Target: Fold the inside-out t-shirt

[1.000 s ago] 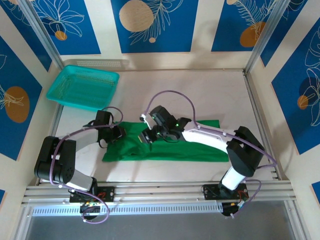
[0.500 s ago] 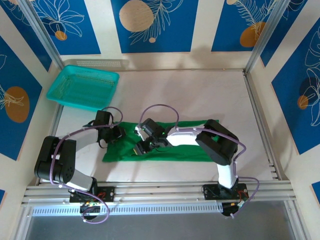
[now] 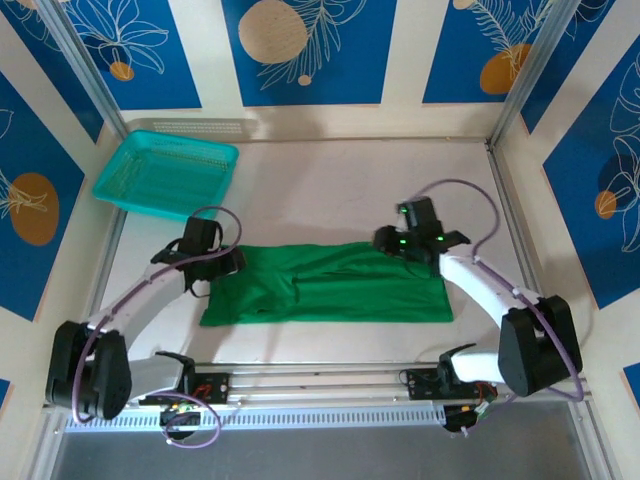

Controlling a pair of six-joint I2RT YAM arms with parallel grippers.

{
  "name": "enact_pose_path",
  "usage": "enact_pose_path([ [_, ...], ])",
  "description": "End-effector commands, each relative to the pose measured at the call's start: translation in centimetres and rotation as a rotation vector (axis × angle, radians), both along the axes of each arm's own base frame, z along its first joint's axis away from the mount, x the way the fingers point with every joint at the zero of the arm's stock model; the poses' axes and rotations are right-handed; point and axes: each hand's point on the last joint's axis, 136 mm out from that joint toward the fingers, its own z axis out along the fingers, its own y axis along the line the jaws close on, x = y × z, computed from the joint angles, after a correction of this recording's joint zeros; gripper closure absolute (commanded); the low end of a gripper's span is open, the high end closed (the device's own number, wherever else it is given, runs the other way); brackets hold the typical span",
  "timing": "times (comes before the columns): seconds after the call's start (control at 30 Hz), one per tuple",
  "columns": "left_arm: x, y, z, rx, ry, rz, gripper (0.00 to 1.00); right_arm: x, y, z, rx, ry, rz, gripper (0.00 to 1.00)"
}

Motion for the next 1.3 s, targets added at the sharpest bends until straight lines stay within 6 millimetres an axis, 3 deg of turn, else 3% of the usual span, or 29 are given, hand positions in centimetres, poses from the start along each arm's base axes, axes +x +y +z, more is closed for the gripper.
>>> enact_pose_path([
  [0.0,-0.5,-2.3,1.2,0.055,-0.032,-0.088,0.53,-4.6,-5.7,-3.3,-0.055,0.221,-0.221,0.53],
  [0.07,-0.7,-3.6,1.2,0.149,-0.032,-0.162,0.53,-5.1,-7.9,-3.5,-0.023,0.269,-0.298,0.53],
  [0.17,-0.6,-5.2,-0.2,0.215,0.021,-0.247,0.53,-5.1,-9.5,-3.9,0.028,0.290,-0.324,0.53],
  [0.33,-0.3,-6.4,-3.8,0.221,0.089,-0.294,0.52,-4.7,-9.7,-5.3,0.079,0.327,-0.314,0.53],
  [0.47,-0.6,-5.7,-5.4,0.278,0.125,-0.304,0.52,-3.9,-8.4,-5.8,0.154,0.317,-0.277,0.57],
  [0.6,-0.8,-5.2,-6.2,0.297,0.134,-0.303,0.52,-3.3,-8.6,-5.8,0.146,0.307,-0.276,0.62],
  [0.67,-0.9,-5.3,-6.5,0.290,0.140,-0.305,0.52,-3.2,-8.8,-5.9,0.136,0.297,-0.276,0.74],
  [0.77,-1.2,-4.9,-7.0,0.302,0.147,-0.296,0.53,-3.1,-9.3,-6.2,0.123,0.307,-0.285,1.00],
  [1.03,-2.3,-3.7,-7.1,0.323,0.158,-0.282,0.53,-2.6,-12.9,-4.5,0.084,0.289,-0.420,1.00],
  [1.17,-2.7,-3.1,-6.9,0.335,0.156,-0.268,0.52,-1.6,-13.2,-2.1,0.127,0.258,-0.425,1.00],
  [1.27,-3.0,-2.5,-7.0,0.339,0.159,-0.248,0.52,-1.8,-13.6,-2.4,0.092,0.268,-0.442,1.00],
])
